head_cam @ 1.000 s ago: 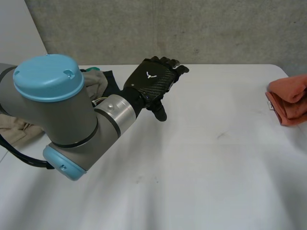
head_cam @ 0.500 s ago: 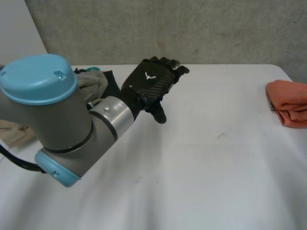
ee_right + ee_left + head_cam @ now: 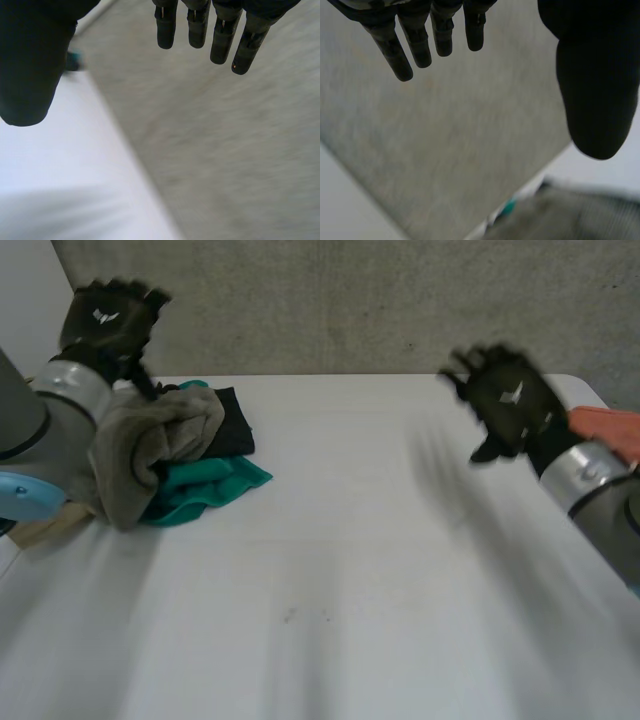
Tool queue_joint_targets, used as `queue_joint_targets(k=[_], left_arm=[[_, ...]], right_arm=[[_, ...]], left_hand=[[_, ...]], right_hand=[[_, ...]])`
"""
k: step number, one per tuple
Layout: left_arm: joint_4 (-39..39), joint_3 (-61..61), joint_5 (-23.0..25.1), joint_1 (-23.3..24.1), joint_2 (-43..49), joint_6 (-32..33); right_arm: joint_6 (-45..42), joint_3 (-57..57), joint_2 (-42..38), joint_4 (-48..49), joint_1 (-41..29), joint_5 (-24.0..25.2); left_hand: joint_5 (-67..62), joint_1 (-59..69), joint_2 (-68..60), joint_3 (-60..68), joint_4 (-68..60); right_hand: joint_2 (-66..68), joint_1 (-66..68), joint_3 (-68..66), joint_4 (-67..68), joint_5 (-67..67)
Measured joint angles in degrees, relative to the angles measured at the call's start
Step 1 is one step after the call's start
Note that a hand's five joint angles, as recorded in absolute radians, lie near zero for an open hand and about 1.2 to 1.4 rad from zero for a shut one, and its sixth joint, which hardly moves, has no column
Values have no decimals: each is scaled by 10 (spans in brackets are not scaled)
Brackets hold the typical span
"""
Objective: Fold the laundry.
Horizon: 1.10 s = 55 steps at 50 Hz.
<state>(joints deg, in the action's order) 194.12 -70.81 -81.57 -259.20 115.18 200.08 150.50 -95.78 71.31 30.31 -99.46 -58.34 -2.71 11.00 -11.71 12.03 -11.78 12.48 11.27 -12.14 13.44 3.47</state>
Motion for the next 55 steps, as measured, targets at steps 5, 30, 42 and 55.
queue_joint_targets(k=[5,30,42,55], left_arm=[[-2,31,39,-66,77,62],[2,40,81,53,9,-21],[6,-87,119,266,-15,-132],[7,-106,103,267,-37,-101]], right_arm=[[-24,-15,-1,-146,-1,6],[-57,-63,3,-216,42,-66],[28,-53,59,-217,83,-86],[12,-5,76,-241,84,-85]], left_hand=[[-3,3,-4,3,-2],[-512,511,-567,561,-569],[-304,282,-321,330,-333],[1,0,-2,2,-1]], right_hand=[[0,0,0,0,0],[0,0,0,0,0],[0,0,0,0,0],[0,0,0,0,0]])
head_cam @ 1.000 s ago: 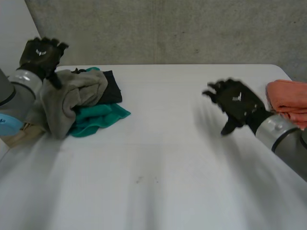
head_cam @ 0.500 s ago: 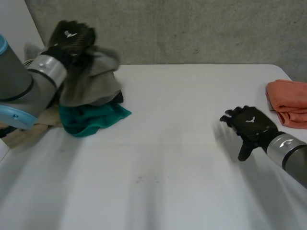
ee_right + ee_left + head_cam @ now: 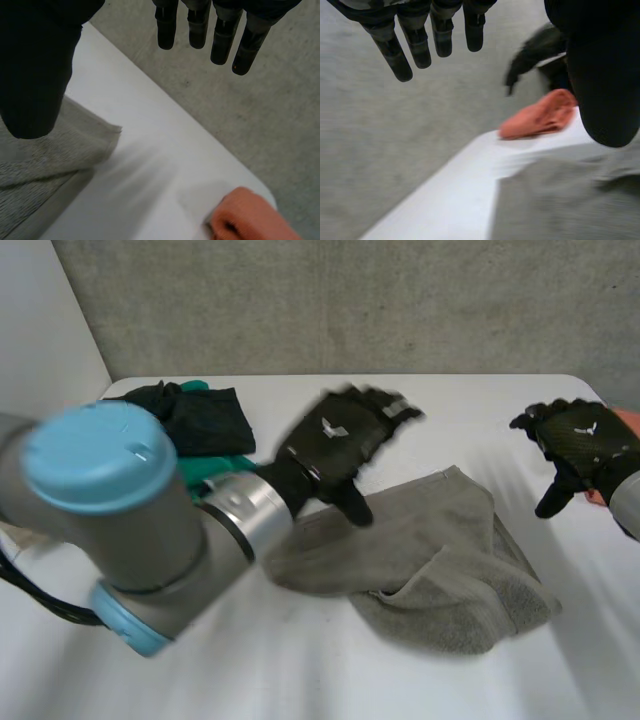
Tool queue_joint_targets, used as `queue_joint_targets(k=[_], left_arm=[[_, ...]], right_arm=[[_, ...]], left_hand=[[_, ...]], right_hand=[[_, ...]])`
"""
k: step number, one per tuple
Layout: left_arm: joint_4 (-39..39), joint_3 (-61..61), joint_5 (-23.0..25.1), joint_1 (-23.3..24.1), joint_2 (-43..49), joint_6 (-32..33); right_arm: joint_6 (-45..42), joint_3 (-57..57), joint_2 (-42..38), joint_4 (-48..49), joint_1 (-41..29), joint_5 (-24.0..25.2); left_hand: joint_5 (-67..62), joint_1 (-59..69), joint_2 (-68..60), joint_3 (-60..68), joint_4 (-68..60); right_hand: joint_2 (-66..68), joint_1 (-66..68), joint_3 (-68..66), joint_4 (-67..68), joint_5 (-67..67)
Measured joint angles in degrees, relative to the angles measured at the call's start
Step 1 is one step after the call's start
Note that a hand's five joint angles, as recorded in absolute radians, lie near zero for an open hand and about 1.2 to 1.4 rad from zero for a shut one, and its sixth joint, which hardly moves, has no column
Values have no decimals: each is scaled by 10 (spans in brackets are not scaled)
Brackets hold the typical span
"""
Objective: Fold the laundry.
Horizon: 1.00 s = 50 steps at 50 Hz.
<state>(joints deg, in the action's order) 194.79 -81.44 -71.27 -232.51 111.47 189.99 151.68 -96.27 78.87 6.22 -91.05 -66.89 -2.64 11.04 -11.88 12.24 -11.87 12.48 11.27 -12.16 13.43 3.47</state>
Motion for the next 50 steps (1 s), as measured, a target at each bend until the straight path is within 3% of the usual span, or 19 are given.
queue_joint_targets(k=[5,9,18,24,32,37,39,40,41,43,49,50], left_arm=[[-2,-18,-36,-46,-32,1],[-7,-42,-69,-80,-38,6],[-44,-86,-78,-89,25,91],[-54,-104,-76,-77,69,153],[-50,-86,-76,-64,117,166],[-48,-68,-76,-57,140,165],[-48,-68,-76,-57,140,165],[-48,-62,-76,-56,145,165],[-48,-53,-77,-54,151,164],[-48,-47,-78,-53,154,164],[-48,-34,-82,-49,152,161],[-50,-29,-86,-45,140,159]], right_arm=[[-24,32,20,-57,-4,2],[-62,64,28,-160,-7,4],[-151,58,3,-325,-20,3],[-161,-5,-7,-296,-21,8],[-154,-79,-8,-198,-22,5],[-146,-107,-7,-170,-22,7],[-146,-107,-7,-170,-22,7],[-144,-112,-7,-166,-21,8],[-140,-118,-8,-160,-21,9],[-137,-120,-8,-156,-20,9],[-129,-121,-7,-145,-19,8],[-127,-116,-5,-144,-19,7]], left_hand=[[0,0,0,0,0],[0,2,0,0,0],[-2,2,-1,1,-2],[-26,44,-33,28,-34],[-89,108,-95,91,-96],[-216,248,-222,219,-224],[-216,248,-222,219,-224],[-305,347,-321,316,-315],[-430,467,-441,435,-441],[-528,537,-540,534,-543],[-537,537,-565,558,-566],[-537,537,-565,558,-566]], right_hand=[[0,0,0,0,0],[0,0,0,0,0],[0,0,0,0,0],[0,0,0,0,0],[1,0,0,0,0],[1,2,-7,2,2],[1,2,-7,2,2],[1,2,-11,2,3],[60,51,-66,52,52],[93,80,-97,83,78],[304,236,-305,292,277],[470,355,-464,452,435]])
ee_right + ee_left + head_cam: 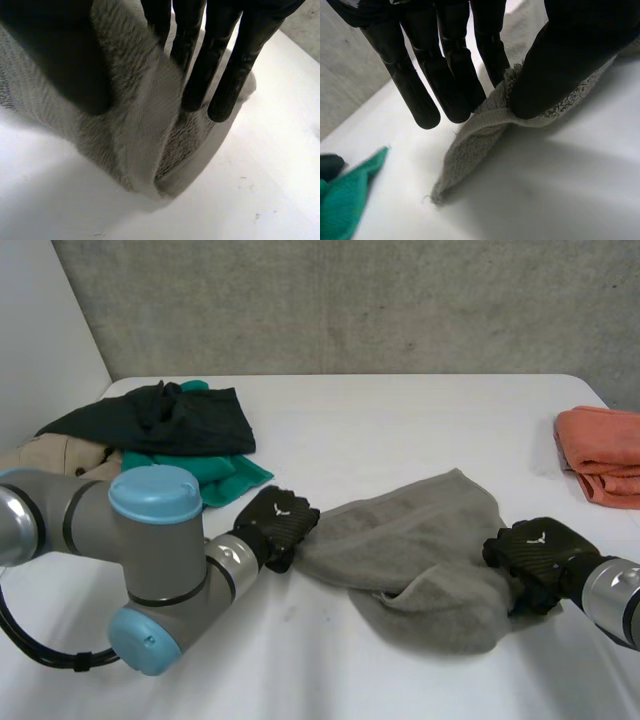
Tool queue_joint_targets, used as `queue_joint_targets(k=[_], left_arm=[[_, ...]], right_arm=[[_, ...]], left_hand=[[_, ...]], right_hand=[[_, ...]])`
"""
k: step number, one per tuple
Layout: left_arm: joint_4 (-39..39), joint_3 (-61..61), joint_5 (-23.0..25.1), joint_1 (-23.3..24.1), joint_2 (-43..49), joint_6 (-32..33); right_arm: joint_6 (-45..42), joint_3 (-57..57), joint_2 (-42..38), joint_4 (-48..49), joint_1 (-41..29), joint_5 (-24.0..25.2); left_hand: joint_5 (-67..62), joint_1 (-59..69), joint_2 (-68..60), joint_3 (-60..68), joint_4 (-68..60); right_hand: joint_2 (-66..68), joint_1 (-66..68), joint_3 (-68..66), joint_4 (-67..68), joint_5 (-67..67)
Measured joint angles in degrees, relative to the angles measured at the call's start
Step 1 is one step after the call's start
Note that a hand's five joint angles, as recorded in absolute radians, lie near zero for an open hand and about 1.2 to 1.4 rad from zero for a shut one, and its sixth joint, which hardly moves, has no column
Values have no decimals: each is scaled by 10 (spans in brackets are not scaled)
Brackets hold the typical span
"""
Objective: Fold the laundry.
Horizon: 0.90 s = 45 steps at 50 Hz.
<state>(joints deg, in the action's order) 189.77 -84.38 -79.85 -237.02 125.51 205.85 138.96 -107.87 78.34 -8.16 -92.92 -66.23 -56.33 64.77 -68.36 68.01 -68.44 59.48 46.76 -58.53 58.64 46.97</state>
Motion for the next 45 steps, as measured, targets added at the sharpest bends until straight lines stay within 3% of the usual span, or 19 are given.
queue_joint_targets(k=[4,17,20,27,29,30,31,33,41,45], left_arm=[[-6,-1,-7,5,-33,-2],[-29,-56,-27,7,-239,-51],[-29,-63,-28,7,-270,-73],[-29,-78,-30,6,-318,-119],[-29,-80,-31,5,-320,-123],[-29,-80,-31,5,-320,-123],[-30,-82,-31,4,-320,-124],[-30,-82,-33,3,-319,-124],[-34,-83,-44,1,-317,-119],[-37,-90,-47,1,-316,-117]], right_arm=[[-4,20,8,-3,1,-4],[-31,230,52,8,1,-7],[-31,272,34,35,-20,-5],[-33,349,-108,220,-157,12],[-33,359,-150,258,-181,14],[-33,359,-150,258,-181,14],[-32,369,-189,285,-197,10],[-30,376,-211,297,-204,0],[-6,373,-182,294,-196,-96],[3,366,-136,240,-173,-77]], left_hand=[[0,0,0,0,-1],[0,0,-1,1,-2],[0,0,-2,2,-2],[0,0,-2,3,-2],[0,0,-2,3,-2],[0,0,-2,3,-2],[0,0,-2,3,-2],[0,0,-2,3,-2],[0,0,-2,3,-2],[0,0,-2,3,-2]], right_hand=[[76,74,-88,89,82],[77,100,-93,94,90],[77,100,-93,94,90],[69,95,-90,90,92],[-127,-77,100,-99,-79],[-127,-77,100,-99,-79],[-312,-252,281,-280,-259],[-441,-344,428,-427,-404],[-472,-355,465,-453,-432],[-472,-355,465,-453,-432]])
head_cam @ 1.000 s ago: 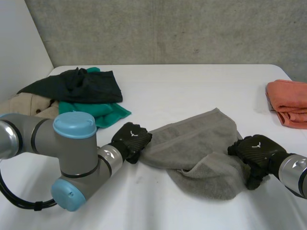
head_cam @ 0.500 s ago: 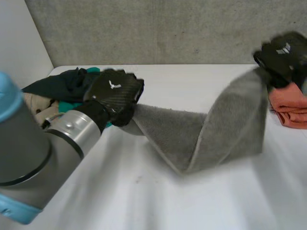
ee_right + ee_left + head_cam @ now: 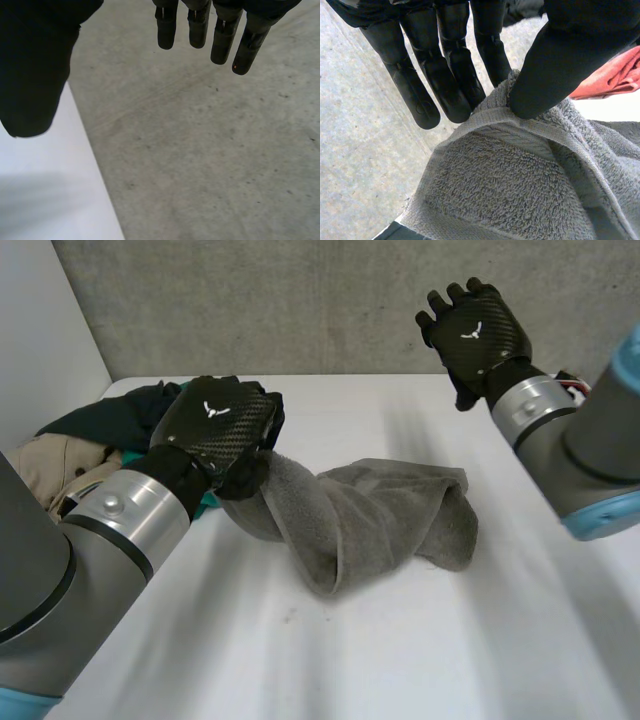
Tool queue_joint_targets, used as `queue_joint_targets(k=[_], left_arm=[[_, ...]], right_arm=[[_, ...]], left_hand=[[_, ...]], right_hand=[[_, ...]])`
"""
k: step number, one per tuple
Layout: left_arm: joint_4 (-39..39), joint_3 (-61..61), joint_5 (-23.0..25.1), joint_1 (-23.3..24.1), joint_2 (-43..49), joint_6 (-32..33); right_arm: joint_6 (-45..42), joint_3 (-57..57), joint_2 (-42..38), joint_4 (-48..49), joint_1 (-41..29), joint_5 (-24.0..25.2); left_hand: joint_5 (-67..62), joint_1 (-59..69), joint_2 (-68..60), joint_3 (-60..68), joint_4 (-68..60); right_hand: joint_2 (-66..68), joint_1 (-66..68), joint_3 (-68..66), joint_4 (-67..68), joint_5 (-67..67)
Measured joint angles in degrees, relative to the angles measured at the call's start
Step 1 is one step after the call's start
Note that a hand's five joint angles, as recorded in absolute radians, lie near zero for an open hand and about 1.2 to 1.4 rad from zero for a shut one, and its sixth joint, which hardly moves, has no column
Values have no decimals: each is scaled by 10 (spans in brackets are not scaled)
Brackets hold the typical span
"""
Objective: Fold the laundry.
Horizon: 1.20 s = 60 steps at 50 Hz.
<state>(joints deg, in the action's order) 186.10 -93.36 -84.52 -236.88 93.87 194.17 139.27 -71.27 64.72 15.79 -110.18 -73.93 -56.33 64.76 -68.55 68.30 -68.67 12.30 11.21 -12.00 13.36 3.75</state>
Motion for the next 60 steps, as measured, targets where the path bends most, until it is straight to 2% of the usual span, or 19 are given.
queue_joint_targets(k=[3,5,7,11,17,24,25,26,27,28,29,32,40,47,53,55,56,58,60], left_arm=[[0,-7,0,0,0,1],[-1,-16,0,0,0,1],[-1,-21,0,0,0,1],[-6,-39,0,1,-2,1],[-34,-70,-1,-2,-13,1],[-49,-89,-2,-11,-22,2],[-49,-89,-2,-13,-22,2],[-49,-89,-2,-13,-22,2],[-48,-89,-2,-18,-22,2],[-48,-89,-2,-20,-22,2],[-46,-88,-1,-22,-22,2],[-43,-81,-1,-26,-19,2],[-24,-49,1,-34,0,2],[2,-25,0,-39,36,3],[15,-3,-1,-39,93,3],[16,8,-2,-39,122,5],[16,12,-2,-39,132,6],[16,19,-3,-38,147,9],[16,24,-5,-38,157,14]], right_arm=[[0,1,8,-42,9,36],[-5,7,0,-105,17,93],[-11,12,-9,-133,19,118],[-43,36,-61,-222,16,173],[-79,86,-148,-297,-1,188],[-85,132,-221,-326,-24,181],[-85,139,-229,-327,-27,180],[-85,139,-229,-327,-27,180],[-83,156,-241,-326,-33,176],[-81,160,-242,-325,-34,174],[-80,162,-242,-325,-35,173],[-66,172,-223,-317,-35,158],[-48,85,-83,-317,11,84],[-76,-44,38,-400,70,32],[-17,-118,86,-472,62,31],[31,-137,93,-481,46,44],[46,-140,94,-482,41,50],[68,-139,95,-478,33,59],[79,-132,96,-472,29,64]], left_hand=[[0,0,0,0,0],[0,0,0,0,0],[0,0,0,0,0],[0,0,0,0,0],[0,0,0,0,0],[0,0,0,0,0],[0,0,0,0,0],[0,0,0,0,0],[0,0,0,0,0],[0,0,0,0,0],[0,0,0,0,0],[0,0,0,0,0],[0,0,0,0,0],[0,0,0,0,0],[0,0,0,0,0],[0,0,0,0,0],[0,0,0,0,0],[0,0,0,0,0],[0,0,0,0,0]], right_hand=[[0,0,0,0,0],[0,0,0,0,0],[0,0,0,0,0],[0,0,0,0,0],[0,0,0,0,0],[23,23,-24,21,21],[111,91,-112,94,90],[111,91,-112,94,90],[331,278,-325,314,296],[465,359,-448,437,412],[465,359,-448,437,412],[549,408,-540,539,498],[549,408,-554,546,507],[549,414,-554,546,507],[549,421,-554,547,507],[464,346,-468,456,439],[464,346,-468,456,439],[234,178,-242,229,222],[199,158,-207,203,196]])
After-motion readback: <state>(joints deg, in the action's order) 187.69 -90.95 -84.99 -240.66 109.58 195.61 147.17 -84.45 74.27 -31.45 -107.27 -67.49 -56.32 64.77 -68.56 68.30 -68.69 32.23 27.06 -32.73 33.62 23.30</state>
